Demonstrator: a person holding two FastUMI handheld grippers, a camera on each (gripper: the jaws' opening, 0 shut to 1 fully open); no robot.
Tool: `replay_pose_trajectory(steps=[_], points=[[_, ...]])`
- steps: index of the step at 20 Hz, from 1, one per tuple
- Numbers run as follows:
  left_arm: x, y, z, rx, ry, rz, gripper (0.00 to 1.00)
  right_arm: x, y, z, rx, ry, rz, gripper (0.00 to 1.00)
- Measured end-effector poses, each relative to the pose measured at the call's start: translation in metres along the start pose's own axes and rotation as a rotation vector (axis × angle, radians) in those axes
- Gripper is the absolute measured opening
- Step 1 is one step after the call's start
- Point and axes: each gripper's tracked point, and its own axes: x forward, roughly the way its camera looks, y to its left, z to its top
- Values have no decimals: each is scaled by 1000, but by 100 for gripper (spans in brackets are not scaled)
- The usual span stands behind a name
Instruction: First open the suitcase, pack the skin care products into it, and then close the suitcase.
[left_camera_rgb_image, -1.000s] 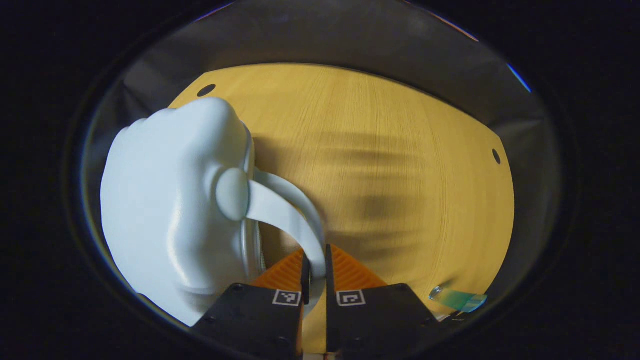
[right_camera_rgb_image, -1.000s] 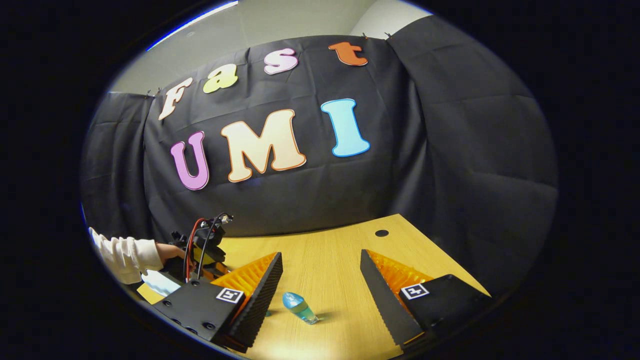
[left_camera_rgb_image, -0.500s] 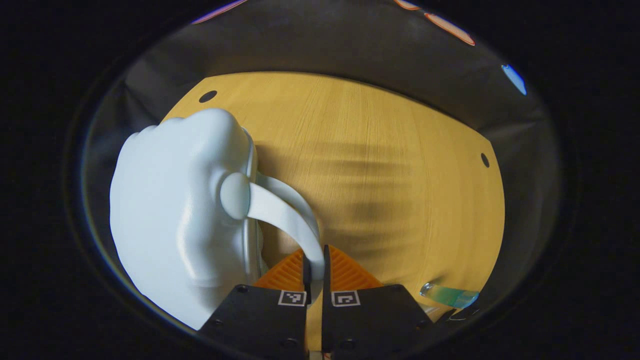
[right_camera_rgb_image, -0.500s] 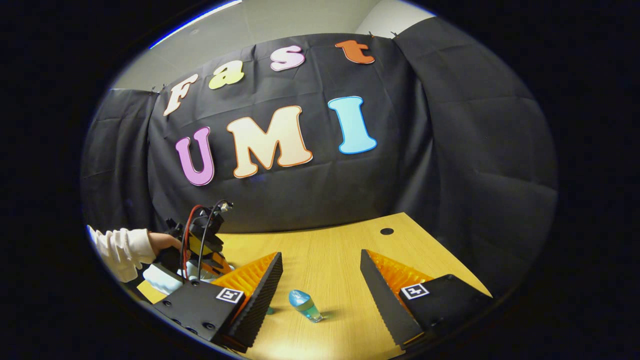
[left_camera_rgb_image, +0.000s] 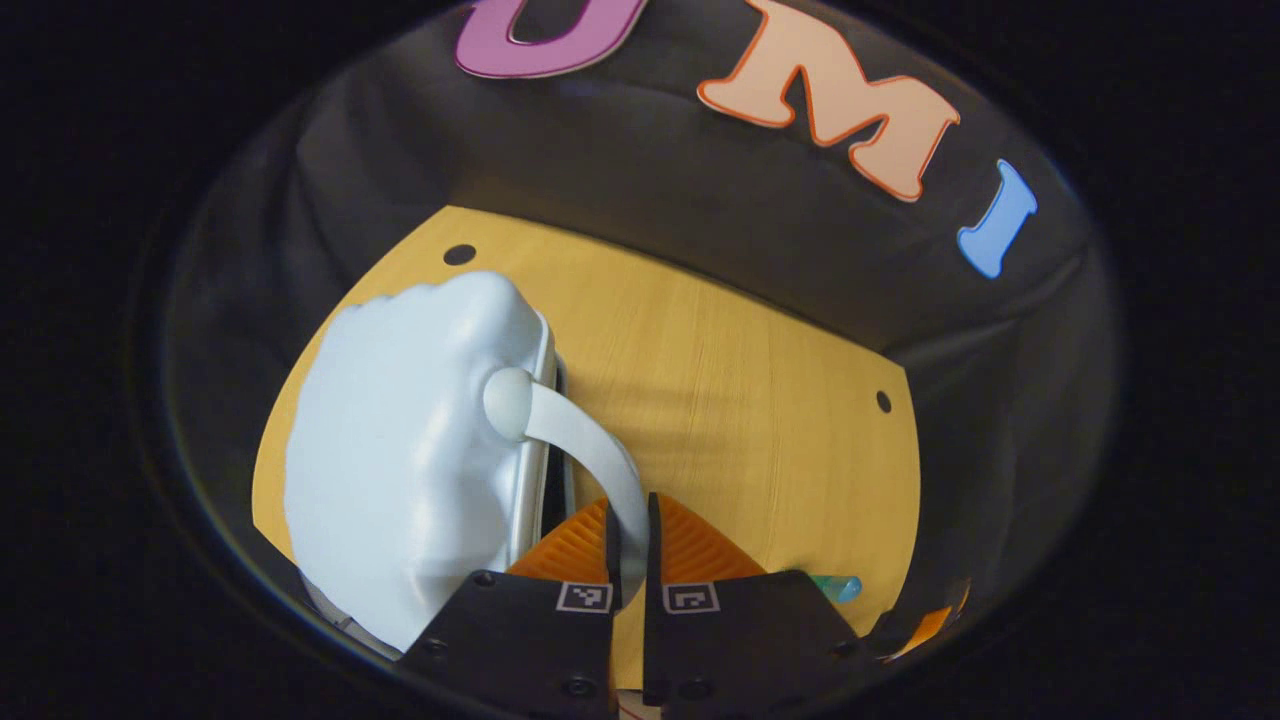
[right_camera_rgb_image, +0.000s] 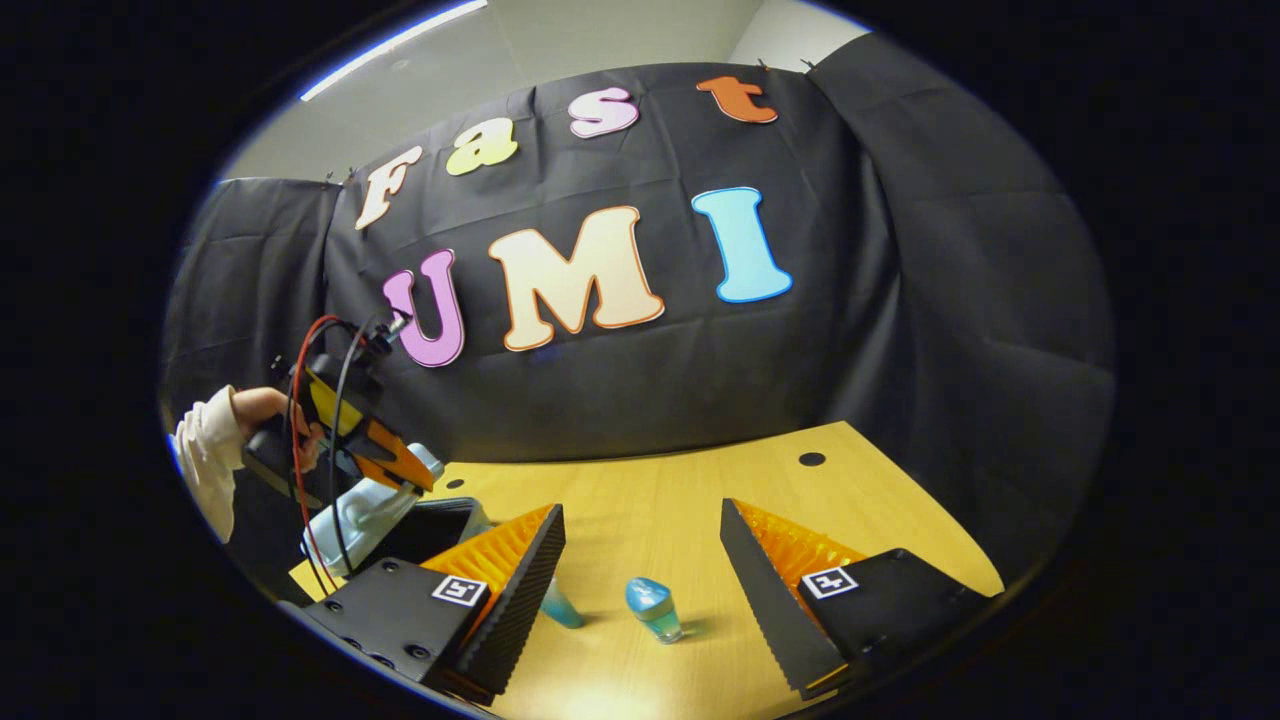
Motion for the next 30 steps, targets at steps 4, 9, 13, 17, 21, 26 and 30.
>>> replay_pose_trajectory(steps=[4,9,13,17,21,26,30], points=[[-56,41,43,-59,-113,8,4,6,19,-1,-4,-2,35,98],[-108,111,76,-98,-210,69,4,9,34,-2,-10,-5,36,94],[-129,173,86,-92,-248,154,4,14,44,1,-22,-17,18,98],[-139,232,87,-34,-251,254,4,19,57,3,-32,-31,-2,98],[-150,287,83,4,-244,330,4,20,70,-2,-11,-29,-11,94],[-146,369,57,4,-205,433,4,16,82,-2,-34,-39,-36,94],[-120,415,23,-76,-159,439,2,11,89,-5,-44,-38,-53,98]])
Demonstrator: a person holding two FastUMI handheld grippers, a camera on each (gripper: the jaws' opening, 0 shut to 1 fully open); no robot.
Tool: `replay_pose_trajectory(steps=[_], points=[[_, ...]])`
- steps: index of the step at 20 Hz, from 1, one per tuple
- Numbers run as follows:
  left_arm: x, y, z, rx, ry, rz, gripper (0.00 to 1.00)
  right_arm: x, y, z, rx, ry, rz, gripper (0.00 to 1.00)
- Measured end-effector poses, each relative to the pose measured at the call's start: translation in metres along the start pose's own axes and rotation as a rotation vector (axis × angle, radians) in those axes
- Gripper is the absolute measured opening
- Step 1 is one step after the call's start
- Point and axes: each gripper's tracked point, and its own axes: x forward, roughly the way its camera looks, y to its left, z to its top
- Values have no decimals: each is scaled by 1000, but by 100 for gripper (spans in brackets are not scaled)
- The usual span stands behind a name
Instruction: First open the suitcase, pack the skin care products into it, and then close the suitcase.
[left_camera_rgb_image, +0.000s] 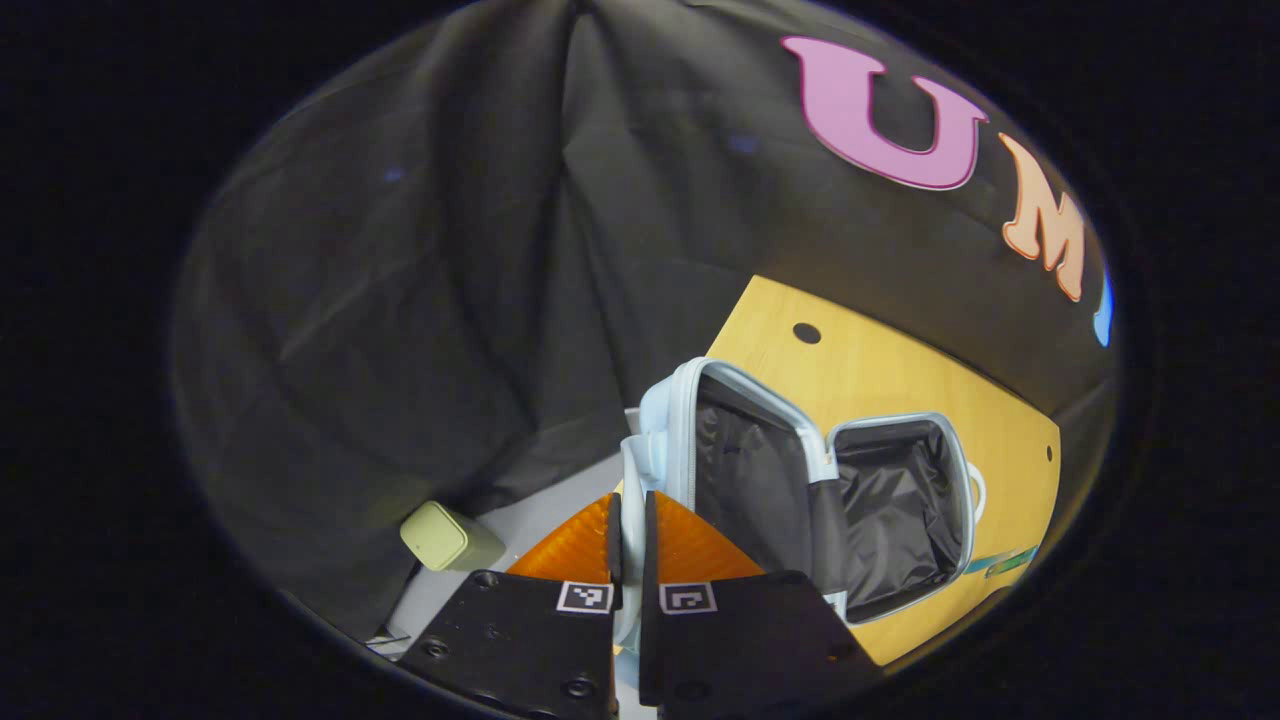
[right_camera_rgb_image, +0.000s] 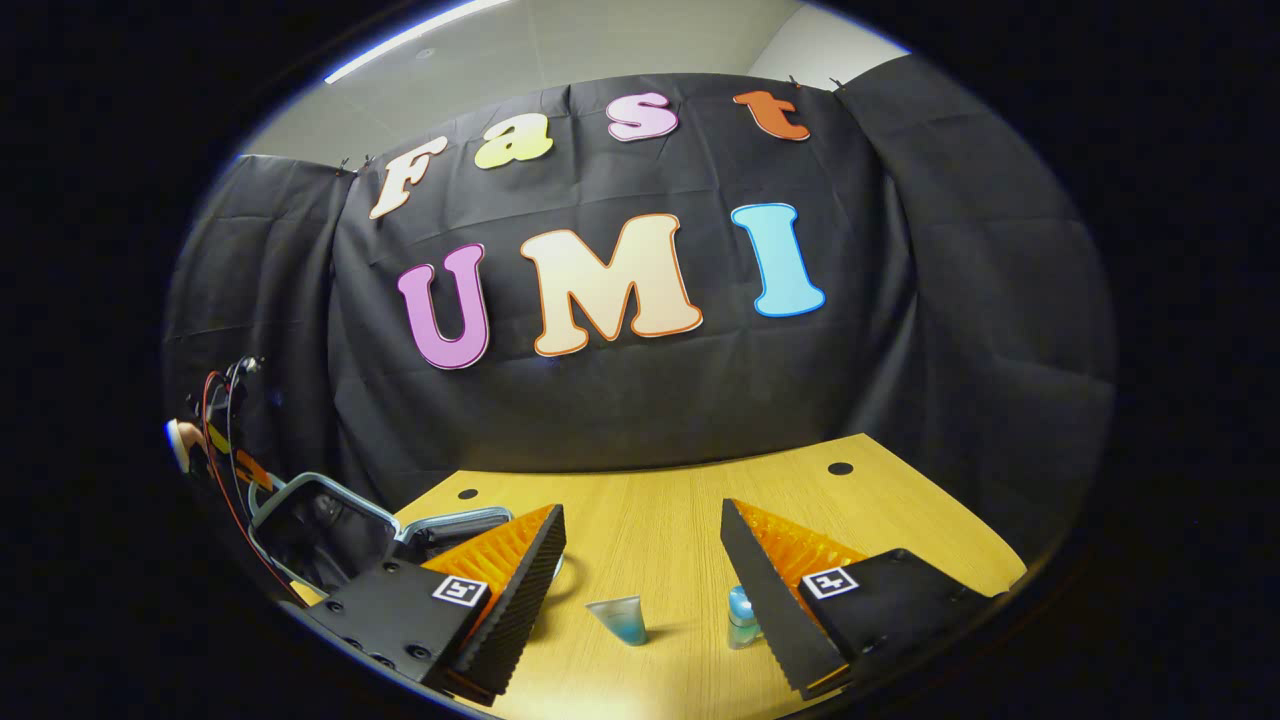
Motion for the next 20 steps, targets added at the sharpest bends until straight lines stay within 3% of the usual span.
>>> replay_pose_trajectory(steps=[4,9,15,17,19,20], points=[[33,18,-40,-75,58,-3,3,-6,5,-1,-13,-3,-18,98],[58,27,-91,-66,125,14,3,-9,4,-5,-9,8,-31,98],[75,32,-127,-168,189,79,6,-8,1,-19,-19,39,-39,98],[71,33,-124,-167,178,116,16,-9,-4,-22,-28,46,-41,98],[56,31,-115,-144,133,139,34,-6,-10,-23,-27,57,-43,98],[48,28,-107,-122,104,151,55,-5,-13,-25,-24,60,-42,98]])
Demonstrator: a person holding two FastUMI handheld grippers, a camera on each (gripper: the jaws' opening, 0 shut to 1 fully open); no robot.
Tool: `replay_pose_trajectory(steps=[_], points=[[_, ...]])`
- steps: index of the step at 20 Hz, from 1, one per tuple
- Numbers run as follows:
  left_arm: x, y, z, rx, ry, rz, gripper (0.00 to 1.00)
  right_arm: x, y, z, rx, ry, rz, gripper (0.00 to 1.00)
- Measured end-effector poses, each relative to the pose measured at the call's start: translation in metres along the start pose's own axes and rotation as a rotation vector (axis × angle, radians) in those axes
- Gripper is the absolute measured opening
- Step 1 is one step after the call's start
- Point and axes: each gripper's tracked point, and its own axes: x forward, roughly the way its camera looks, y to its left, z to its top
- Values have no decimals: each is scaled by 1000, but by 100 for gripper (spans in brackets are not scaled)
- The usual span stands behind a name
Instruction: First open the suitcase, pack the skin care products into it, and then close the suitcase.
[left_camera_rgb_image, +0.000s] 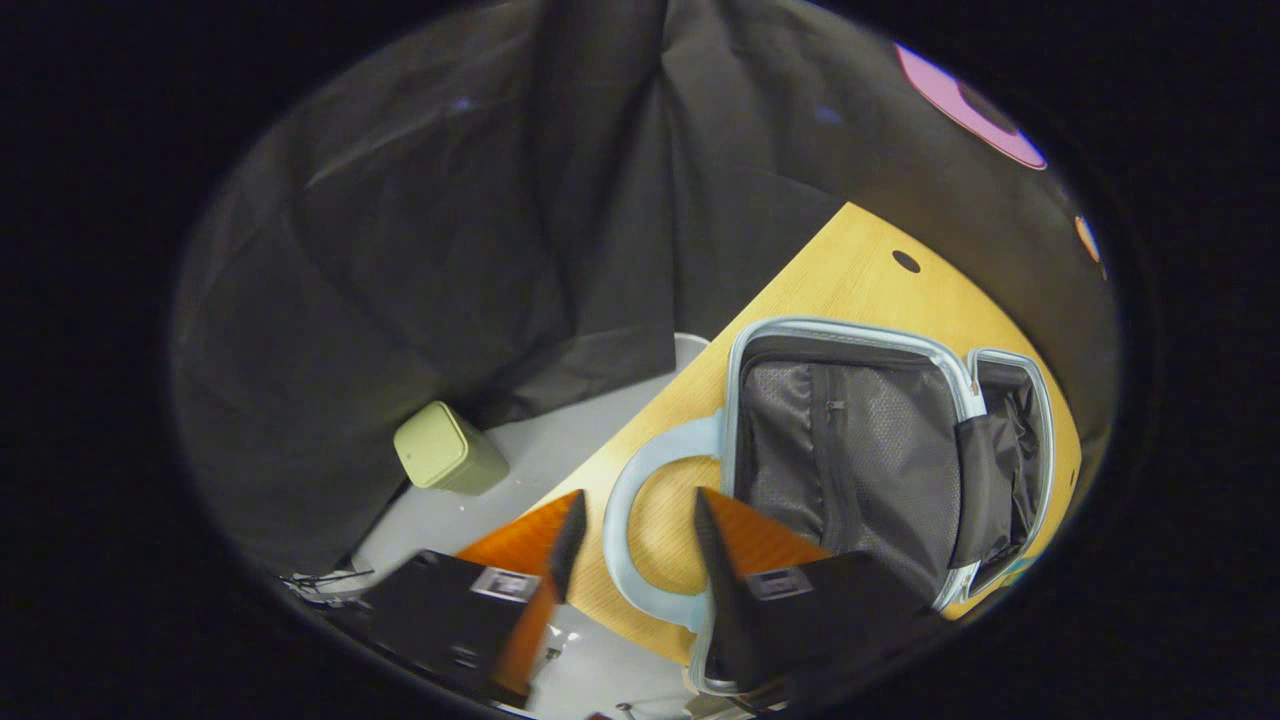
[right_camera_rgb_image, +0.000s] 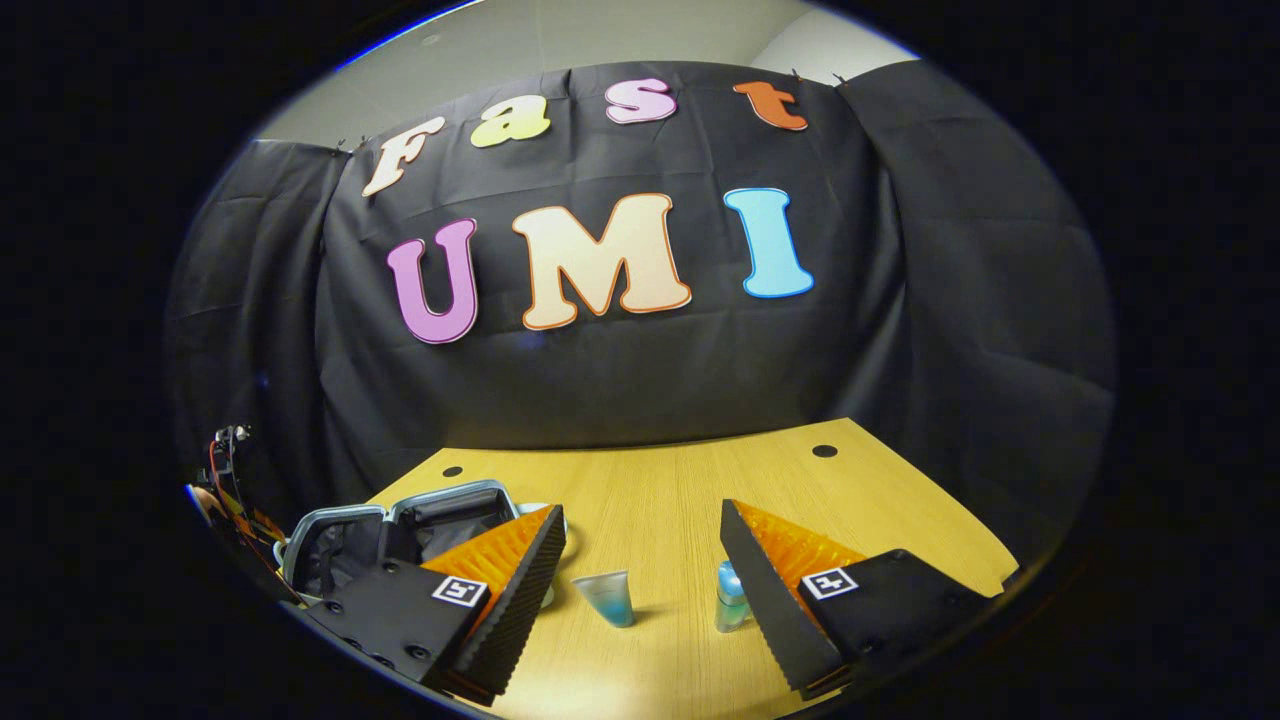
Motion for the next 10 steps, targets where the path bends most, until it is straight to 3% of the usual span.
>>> replay_pose_trajectory(steps=[1,2,3,10], points=[[-10,-2,5,27,-32,16,77,1,-4,-1,2,2,1,94],[-25,-10,10,50,-62,20,98,2,-8,-2,3,7,0,98],[-41,-21,13,67,-88,7,92,3,-12,-3,4,13,1,98],[-147,-183,1,178,-213,-251,95,14,-41,-15,22,67,33,98]])
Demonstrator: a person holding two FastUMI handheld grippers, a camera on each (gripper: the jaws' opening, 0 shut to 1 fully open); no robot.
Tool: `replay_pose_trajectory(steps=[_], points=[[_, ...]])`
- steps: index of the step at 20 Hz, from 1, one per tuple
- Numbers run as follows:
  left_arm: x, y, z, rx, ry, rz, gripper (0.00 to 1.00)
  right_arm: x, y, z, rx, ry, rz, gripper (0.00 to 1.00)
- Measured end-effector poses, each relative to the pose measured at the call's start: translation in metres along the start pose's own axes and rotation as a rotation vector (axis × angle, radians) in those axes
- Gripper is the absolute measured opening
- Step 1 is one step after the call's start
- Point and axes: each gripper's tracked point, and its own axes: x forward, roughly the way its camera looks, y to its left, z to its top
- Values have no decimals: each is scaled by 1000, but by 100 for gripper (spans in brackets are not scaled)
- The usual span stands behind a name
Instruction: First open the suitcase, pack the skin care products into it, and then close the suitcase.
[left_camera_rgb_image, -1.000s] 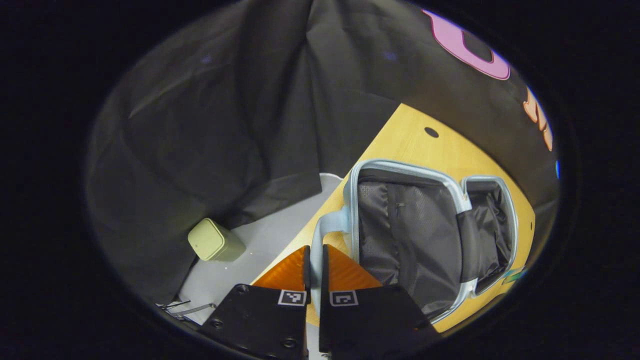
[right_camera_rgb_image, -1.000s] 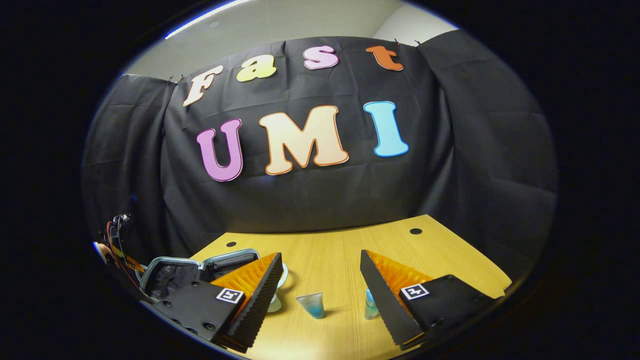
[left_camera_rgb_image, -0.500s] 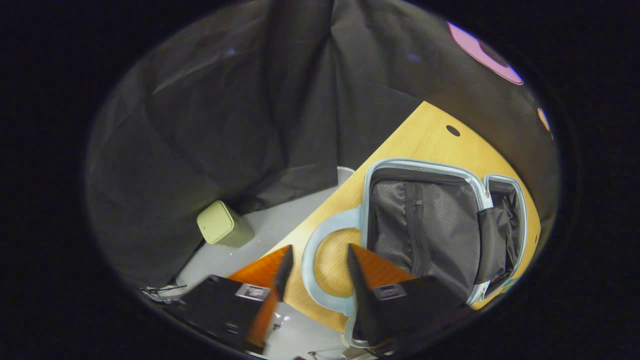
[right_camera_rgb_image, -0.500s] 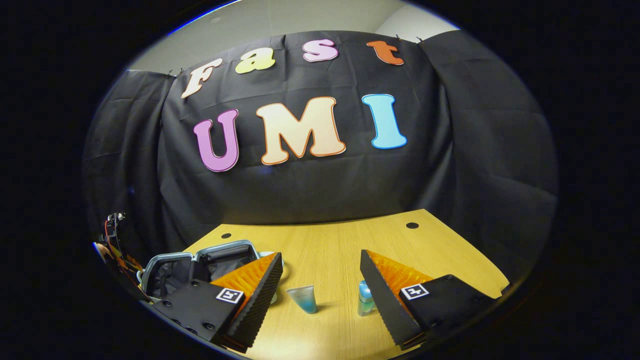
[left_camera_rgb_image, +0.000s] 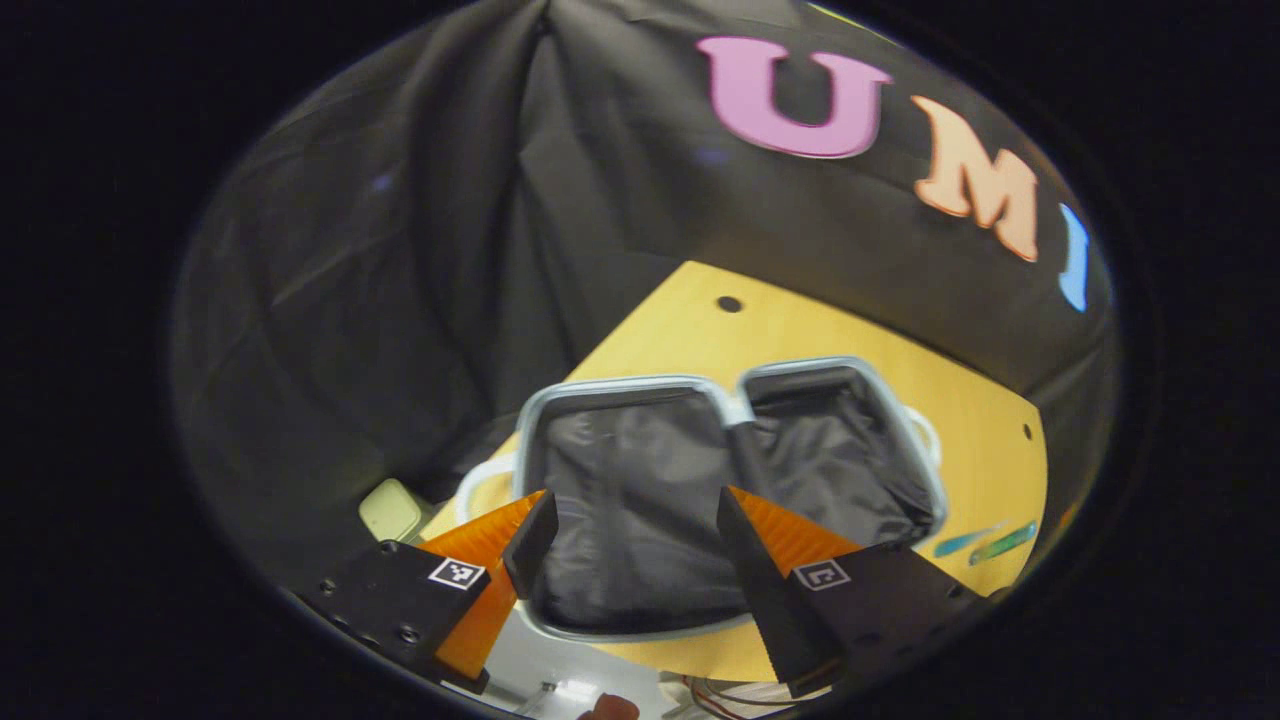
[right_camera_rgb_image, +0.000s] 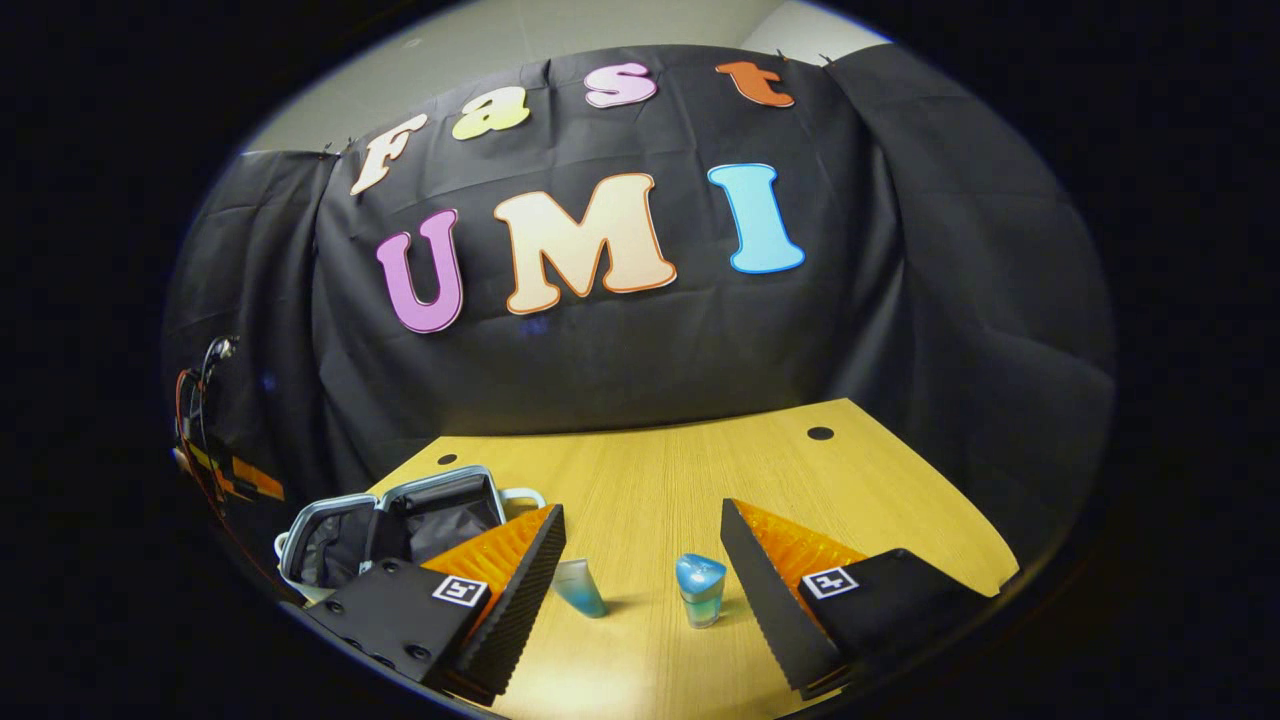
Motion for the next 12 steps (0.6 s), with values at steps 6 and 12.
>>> replay_pose_trajectory(steps=[6,12], points=[[-31,-186,-13,71,-90,-332,96,7,-15,-15,-14,71,68,98],[-35,-304,-53,181,-180,-537,96,19,-24,-46,-23,152,130,98]])
